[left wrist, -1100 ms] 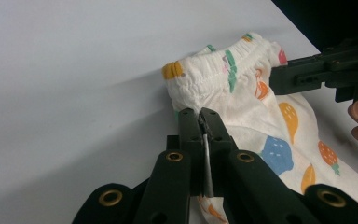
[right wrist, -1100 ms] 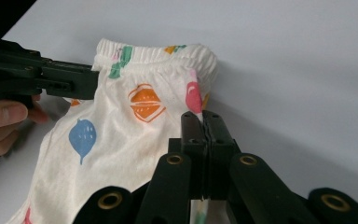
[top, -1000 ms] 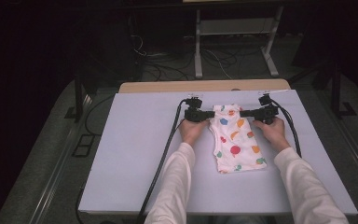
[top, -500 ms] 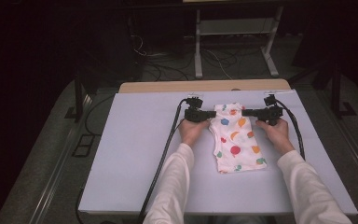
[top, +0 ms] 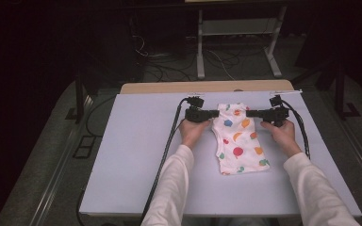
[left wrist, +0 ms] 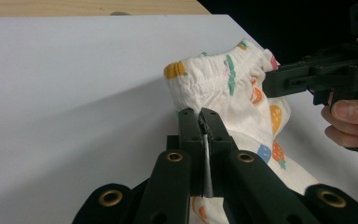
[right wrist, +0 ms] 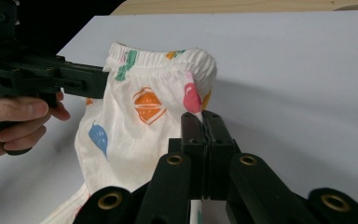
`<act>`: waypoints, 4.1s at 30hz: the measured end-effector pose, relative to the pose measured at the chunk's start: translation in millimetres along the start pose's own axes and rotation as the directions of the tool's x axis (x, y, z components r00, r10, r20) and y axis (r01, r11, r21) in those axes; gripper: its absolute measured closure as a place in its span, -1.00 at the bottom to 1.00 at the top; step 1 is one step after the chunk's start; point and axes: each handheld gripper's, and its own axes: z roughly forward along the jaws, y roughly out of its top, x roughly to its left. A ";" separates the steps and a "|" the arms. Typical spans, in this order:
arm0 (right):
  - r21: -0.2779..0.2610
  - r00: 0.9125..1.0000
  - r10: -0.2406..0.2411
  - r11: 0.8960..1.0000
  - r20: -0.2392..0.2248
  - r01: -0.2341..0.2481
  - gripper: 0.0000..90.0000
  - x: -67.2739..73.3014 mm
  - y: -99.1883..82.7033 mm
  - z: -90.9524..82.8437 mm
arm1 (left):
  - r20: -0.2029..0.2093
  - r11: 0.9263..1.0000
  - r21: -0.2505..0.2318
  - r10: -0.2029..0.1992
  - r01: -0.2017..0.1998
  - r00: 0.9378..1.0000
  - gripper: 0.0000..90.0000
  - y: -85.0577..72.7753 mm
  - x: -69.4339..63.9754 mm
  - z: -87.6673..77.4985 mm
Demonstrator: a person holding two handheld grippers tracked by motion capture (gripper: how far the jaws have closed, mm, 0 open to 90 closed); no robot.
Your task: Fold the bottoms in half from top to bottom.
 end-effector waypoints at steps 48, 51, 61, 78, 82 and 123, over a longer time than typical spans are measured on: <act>0.039 0.993 -0.118 0.992 -0.001 0.117 0.94 34.7 -16.5 -39.2 | 0.078 0.987 -0.011 0.162 -0.162 0.984 0.95 -3.6 -44.6 -35.8; 0.041 0.993 -0.121 0.992 0.001 0.121 0.93 36.3 -19.0 -41.2 | 0.082 0.987 -0.011 0.159 -0.158 0.984 0.95 -8.1 -45.3 -35.7; 0.047 0.992 -0.124 0.991 -0.003 0.124 0.93 37.1 -28.3 -41.5 | 0.096 0.987 -0.002 0.162 -0.163 0.982 0.95 -14.2 -47.2 -34.3; 0.059 0.989 -0.145 0.988 -0.018 0.146 0.93 45.7 -42.3 -47.5 | 0.119 0.984 0.010 0.177 -0.179 0.977 0.95 -25.7 -51.5 -41.1; 0.070 0.989 -0.148 0.986 -0.017 0.149 0.93 46.8 -45.8 -46.5 | 0.125 0.983 0.009 0.179 -0.181 0.976 0.95 -27.7 -53.3 -41.7; 0.189 0.995 -0.080 0.978 -0.057 0.089 0.24 41.9 -64.4 -51.6 | 0.171 0.970 0.052 0.227 -0.239 0.959 0.95 -69.4 -60.7 -33.6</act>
